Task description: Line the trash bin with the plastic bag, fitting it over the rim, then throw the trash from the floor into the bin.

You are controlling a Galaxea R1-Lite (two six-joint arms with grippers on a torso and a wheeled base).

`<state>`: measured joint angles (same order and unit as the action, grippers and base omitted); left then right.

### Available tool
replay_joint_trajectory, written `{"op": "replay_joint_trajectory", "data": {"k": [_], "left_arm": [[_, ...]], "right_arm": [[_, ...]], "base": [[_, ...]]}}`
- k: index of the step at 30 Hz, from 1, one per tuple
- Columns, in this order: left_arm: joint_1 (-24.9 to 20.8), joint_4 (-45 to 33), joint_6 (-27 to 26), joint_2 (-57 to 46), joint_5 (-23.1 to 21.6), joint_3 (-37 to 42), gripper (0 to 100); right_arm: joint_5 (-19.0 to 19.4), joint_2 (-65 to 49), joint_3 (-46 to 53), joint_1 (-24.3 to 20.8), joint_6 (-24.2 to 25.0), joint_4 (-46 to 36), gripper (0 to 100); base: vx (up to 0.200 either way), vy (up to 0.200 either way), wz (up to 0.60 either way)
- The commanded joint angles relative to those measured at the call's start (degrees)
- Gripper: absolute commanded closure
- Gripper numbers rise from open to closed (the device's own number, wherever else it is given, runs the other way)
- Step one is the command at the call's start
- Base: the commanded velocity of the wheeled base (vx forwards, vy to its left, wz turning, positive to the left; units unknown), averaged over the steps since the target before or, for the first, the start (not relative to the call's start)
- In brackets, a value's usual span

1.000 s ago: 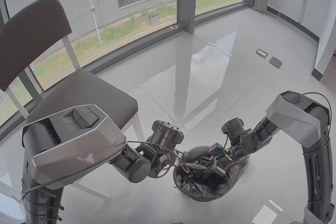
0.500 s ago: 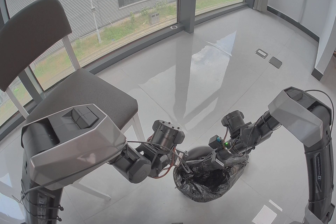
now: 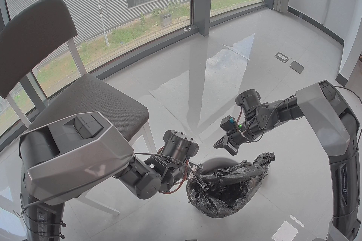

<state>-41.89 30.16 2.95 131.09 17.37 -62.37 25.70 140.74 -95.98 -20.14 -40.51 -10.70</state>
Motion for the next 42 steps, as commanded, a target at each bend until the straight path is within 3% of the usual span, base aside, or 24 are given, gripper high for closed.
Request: {"op": "replay_joint_trajectory", "data": {"k": [1, 2, 3, 14, 35, 36, 42], "left_arm": [[-0.04, 0.95, 0.21, -0.57, 0.03, 1.02, 0], [-0.12, 1.04, 0.21, -0.57, 0.03, 1.02, 0], [-0.12, 1.04, 0.21, -0.57, 0.03, 1.02, 0], [-1.27, 1.13, 0.39, -0.57, 0.21, 1.20, 0], [-1.53, 3.15, 0.21, -1.71, 1.09, 1.81, 0], [-1.53, 3.15, 0.21, -1.80, 1.09, 1.81, 0], [-1.53, 3.15, 0.21, -2.68, 1.09, 1.99, 0]], "right_arm": [[-0.03, -0.12, 3.60, 0.01, -0.54, 0.33, 100], [-0.03, -0.29, 4.83, 0.01, -0.71, 0.33, 100], [-0.03, -0.55, 6.15, 0.01, -0.71, 0.33, 0], [-0.30, -1.17, 19.34, -2.54, -0.62, 9.03, 0], [-2.14, 2.52, 19.95, -2.80, -0.89, 9.12, 0], [-2.14, 2.52, 19.86, -2.80, -0.89, 9.12, 100], [-2.76, 3.05, 19.07, -2.71, -0.89, 8.68, 100]], "base": [[0.000, 0.000, 0.00], [0.000, 0.000, 0.00], [0.000, 0.000, 0.00], [0.000, 0.000, 0.00], [0.000, 0.000, 0.00], [0.000, 0.000, 0.00], [0.000, 0.000, 0.00]]}}
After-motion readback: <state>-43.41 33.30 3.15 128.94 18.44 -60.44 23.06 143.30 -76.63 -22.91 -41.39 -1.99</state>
